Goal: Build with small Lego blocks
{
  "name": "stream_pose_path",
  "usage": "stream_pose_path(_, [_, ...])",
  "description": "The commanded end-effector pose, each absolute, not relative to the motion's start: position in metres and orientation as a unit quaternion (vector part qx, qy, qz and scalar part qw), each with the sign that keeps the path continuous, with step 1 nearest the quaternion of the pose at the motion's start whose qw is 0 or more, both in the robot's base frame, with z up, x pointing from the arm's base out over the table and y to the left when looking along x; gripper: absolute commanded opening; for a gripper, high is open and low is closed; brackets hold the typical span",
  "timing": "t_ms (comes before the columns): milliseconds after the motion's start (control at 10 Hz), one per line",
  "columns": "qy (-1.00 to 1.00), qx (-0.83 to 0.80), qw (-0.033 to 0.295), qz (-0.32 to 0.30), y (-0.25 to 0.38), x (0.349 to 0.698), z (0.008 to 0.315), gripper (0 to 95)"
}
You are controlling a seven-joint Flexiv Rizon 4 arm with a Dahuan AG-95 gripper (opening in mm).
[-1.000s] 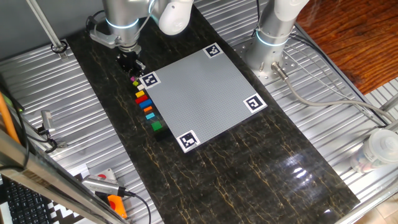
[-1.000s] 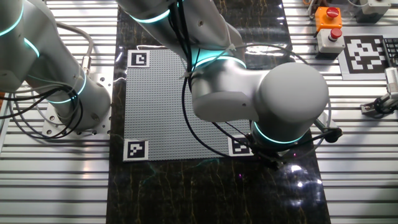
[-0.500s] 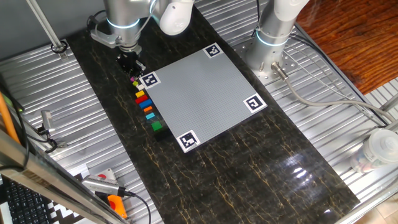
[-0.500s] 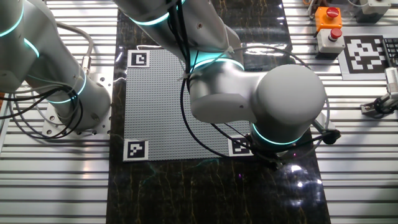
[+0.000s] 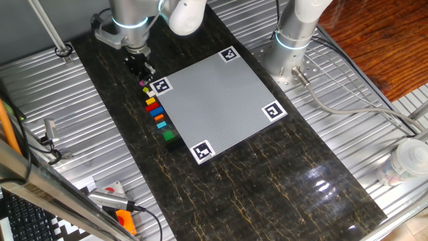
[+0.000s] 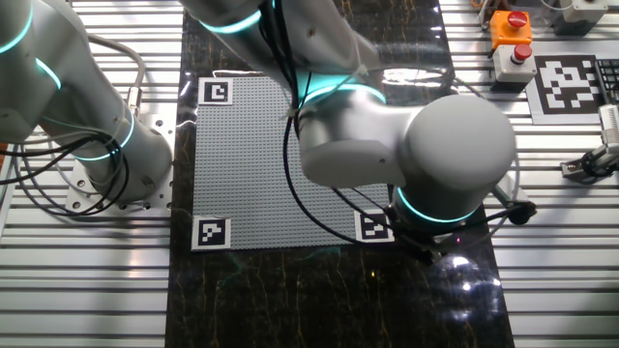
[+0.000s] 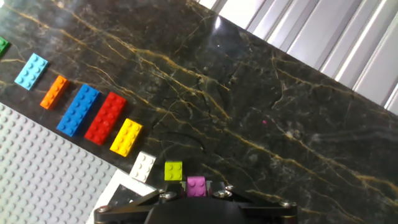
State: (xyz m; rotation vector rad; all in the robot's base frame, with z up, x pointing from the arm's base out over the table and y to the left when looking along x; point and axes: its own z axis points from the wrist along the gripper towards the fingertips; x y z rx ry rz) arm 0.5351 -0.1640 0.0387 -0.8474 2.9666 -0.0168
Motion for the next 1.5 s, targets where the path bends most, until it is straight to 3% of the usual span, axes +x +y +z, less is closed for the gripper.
stream_pose_path(100, [0.970,-0.244,0.010,0.002,-0.160,0.532,0.061,0.0])
stream_pose_path(500, [0.982,-0.187,0.004,0.004,-0.139,0.517,0.081,0.0])
stream_pose_path(1500, [0.994,-0.111,0.013,0.002,-0.098,0.488,0.066,0.0])
